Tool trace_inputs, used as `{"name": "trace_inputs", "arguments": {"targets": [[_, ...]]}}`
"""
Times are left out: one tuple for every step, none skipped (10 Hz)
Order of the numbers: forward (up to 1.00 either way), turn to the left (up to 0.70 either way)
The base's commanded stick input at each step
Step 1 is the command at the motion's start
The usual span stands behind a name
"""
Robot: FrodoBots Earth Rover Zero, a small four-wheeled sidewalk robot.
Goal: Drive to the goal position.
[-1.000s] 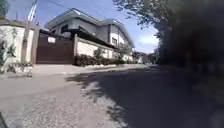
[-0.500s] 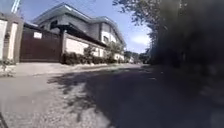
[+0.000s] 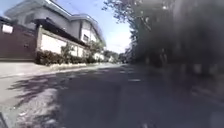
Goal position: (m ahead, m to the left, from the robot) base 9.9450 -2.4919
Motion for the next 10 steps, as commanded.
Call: {"name": "trace_inputs", "arguments": {"targets": [[1.0, 0.0], [1.0, 0.0], [1.0, 0.0], [1.0, 0.0], [1.0, 0.0], [1.0, 0.0], [1.0, 0.0], [1.0, 0.0], [1.0, -0.27], [1.0, -0.4]]}}
